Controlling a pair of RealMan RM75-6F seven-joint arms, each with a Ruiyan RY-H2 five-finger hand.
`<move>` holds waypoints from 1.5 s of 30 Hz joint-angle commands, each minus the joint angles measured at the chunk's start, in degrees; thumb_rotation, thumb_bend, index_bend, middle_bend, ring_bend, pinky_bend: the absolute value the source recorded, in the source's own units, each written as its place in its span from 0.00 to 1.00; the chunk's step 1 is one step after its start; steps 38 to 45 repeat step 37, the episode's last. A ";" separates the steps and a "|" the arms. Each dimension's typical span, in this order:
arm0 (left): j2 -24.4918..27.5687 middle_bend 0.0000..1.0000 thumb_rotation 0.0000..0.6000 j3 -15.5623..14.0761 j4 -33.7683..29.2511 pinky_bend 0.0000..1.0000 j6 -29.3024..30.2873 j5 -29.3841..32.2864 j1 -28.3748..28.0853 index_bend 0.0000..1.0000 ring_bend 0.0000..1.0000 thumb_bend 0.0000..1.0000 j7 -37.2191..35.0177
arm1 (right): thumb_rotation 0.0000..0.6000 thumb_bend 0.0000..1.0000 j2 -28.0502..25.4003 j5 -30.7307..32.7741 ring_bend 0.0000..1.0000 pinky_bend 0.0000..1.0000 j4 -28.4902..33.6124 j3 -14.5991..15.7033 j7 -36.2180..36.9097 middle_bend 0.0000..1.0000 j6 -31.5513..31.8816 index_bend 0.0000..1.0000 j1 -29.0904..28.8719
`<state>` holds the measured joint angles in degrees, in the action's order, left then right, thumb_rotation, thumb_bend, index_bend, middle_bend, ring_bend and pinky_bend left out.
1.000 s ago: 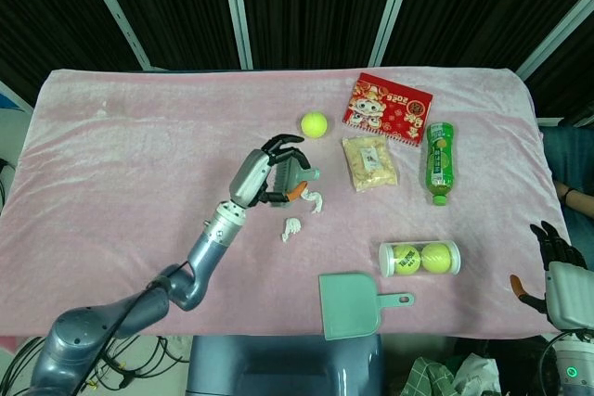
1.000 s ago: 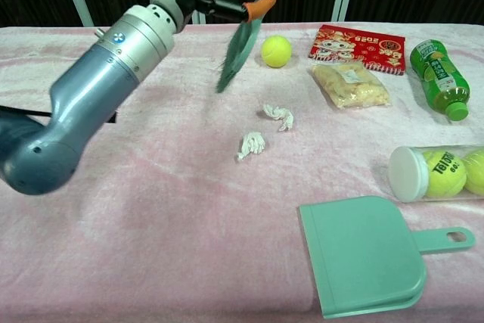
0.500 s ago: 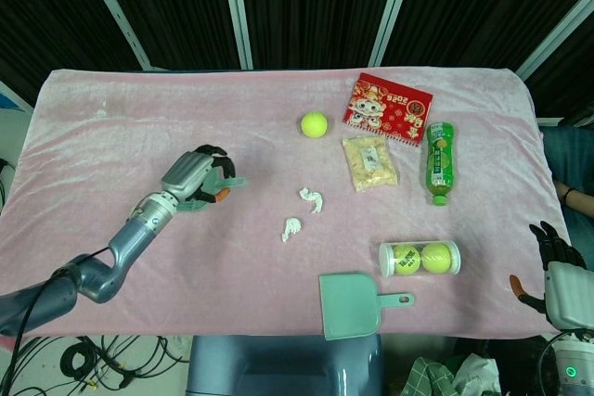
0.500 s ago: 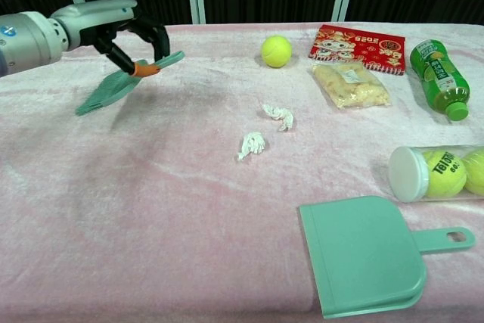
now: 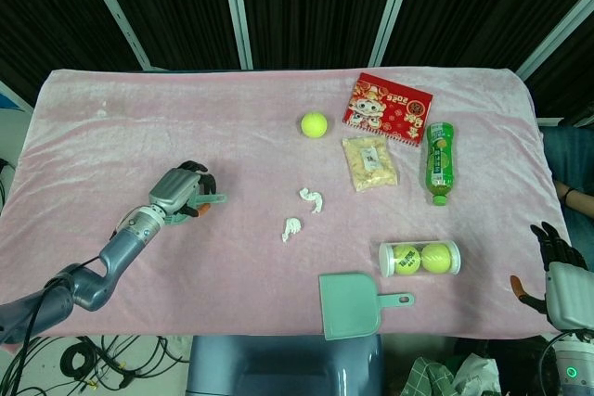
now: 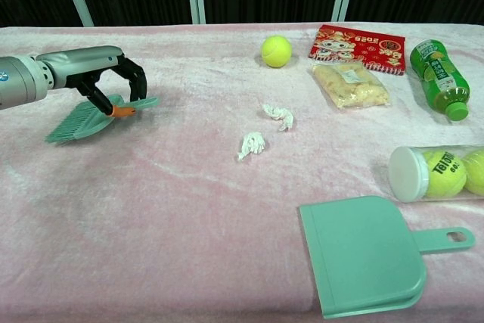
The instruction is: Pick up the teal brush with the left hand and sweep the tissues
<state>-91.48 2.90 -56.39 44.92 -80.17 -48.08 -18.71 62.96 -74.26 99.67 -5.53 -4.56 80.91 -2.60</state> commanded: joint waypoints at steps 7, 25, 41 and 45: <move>3.28 0.06 1.00 0.58 -5.26 0.00 -9.28 8.09 -2.16 0.02 0.00 0.06 15.28 | 1.00 0.24 -0.09 -0.01 0.15 0.18 -0.01 -0.05 0.44 0.06 -0.19 0.13 -0.08; 28.83 0.12 1.00 5.00 -46.71 0.00 15.80 19.33 9.98 0.14 0.00 0.14 33.95 | 1.00 0.24 0.05 -0.05 0.15 0.18 -0.37 -0.12 -0.11 0.06 -0.07 0.13 -0.19; 32.67 0.09 1.00 -9.51 -49.19 0.00 37.83 2.54 32.77 0.11 0.00 0.15 21.15 | 1.00 0.20 -0.17 -2.82 0.13 0.18 -1.39 0.67 -2.00 0.06 0.69 0.13 -0.46; 32.67 0.09 1.00 -9.51 -49.19 0.00 37.83 2.54 32.77 0.11 0.00 0.15 21.15 | 1.00 0.20 -0.17 -2.82 0.13 0.18 -1.39 0.67 -2.00 0.06 0.69 0.13 -0.46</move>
